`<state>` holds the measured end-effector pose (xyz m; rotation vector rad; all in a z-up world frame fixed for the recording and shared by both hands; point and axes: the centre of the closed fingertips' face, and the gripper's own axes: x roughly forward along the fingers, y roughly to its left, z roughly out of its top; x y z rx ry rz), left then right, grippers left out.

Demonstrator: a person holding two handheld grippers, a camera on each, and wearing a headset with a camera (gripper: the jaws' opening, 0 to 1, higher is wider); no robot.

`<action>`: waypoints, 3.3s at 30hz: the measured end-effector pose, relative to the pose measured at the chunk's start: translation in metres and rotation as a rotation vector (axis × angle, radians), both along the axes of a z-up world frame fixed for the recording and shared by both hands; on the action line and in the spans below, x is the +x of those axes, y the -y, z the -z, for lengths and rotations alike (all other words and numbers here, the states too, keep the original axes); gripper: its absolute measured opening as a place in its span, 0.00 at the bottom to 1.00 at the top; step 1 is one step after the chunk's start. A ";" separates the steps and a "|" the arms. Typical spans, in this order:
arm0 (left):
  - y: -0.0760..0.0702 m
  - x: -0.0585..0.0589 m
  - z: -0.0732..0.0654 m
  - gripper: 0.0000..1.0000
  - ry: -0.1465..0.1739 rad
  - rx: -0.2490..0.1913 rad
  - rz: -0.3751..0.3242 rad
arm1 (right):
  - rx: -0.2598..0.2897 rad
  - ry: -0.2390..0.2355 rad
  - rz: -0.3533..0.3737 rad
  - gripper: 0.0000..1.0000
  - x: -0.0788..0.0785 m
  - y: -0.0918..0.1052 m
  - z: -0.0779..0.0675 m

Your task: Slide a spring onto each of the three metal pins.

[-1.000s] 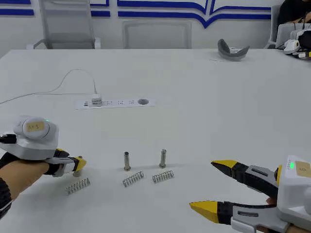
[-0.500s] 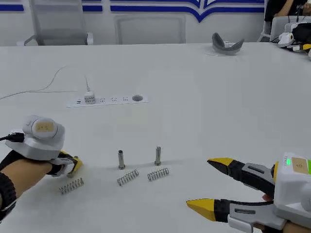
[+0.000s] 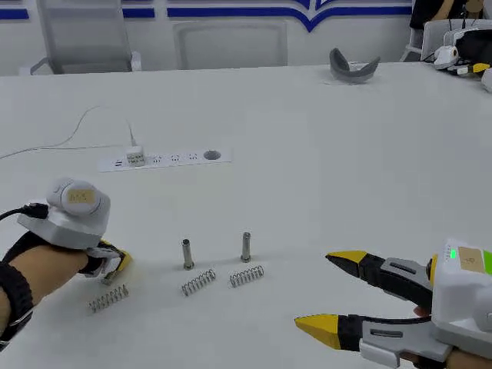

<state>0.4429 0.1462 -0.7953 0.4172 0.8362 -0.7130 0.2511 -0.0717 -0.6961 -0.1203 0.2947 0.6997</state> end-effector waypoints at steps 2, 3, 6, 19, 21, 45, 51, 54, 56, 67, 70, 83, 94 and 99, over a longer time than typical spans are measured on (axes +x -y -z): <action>0.000 -0.001 0.001 0.11 -0.002 0.007 -0.003 | 0.000 0.002 0.000 0.61 0.000 0.000 0.000; 0.000 -0.001 0.001 0.11 -0.001 0.013 -0.001 | 0.002 0.003 0.000 0.61 0.000 0.000 -0.001; 0.000 -0.002 0.002 0.10 -0.003 0.026 -0.008 | 0.005 0.006 -0.001 0.60 0.000 0.000 -0.001; -0.004 -0.004 -0.013 0.07 0.006 0.001 -0.057 | 0.015 0.019 0.001 0.59 0.001 0.001 -0.005; -0.005 -0.004 -0.018 0.07 0.013 -0.005 -0.058 | 0.016 0.020 -0.003 0.59 0.002 0.000 -0.005; -0.018 -0.021 -0.040 0.08 0.064 -0.090 -0.118 | 0.011 0.028 -0.040 0.59 -0.001 -0.012 -0.008; -0.018 -0.024 -0.040 0.07 0.061 -0.118 -0.136 | 0.009 0.025 -0.049 0.59 -0.002 -0.015 -0.007; -0.016 -0.026 -0.041 0.07 0.061 -0.135 -0.144 | 0.008 0.023 -0.054 0.59 -0.002 -0.016 -0.006; -0.015 -0.027 -0.040 0.07 0.057 -0.142 -0.146 | 0.006 0.020 -0.058 0.59 -0.002 -0.017 -0.006; -0.002 -0.030 -0.038 0.07 0.044 -0.151 -0.128 | 0.008 0.016 -0.060 0.59 -0.003 -0.017 -0.004; 0.004 -0.033 -0.039 0.07 0.038 -0.152 -0.114 | 0.009 0.015 -0.059 0.59 -0.003 -0.017 -0.005; 0.010 -0.036 -0.042 0.08 0.061 -0.149 -0.074 | 0.007 0.014 -0.062 0.59 -0.004 -0.018 -0.004; 0.015 -0.039 -0.050 0.17 0.088 -0.161 -0.052 | 0.007 0.014 -0.062 0.59 -0.004 -0.018 -0.004; 0.012 -0.041 -0.058 0.20 0.108 -0.169 -0.040 | 0.005 0.016 -0.062 0.59 -0.004 -0.018 -0.005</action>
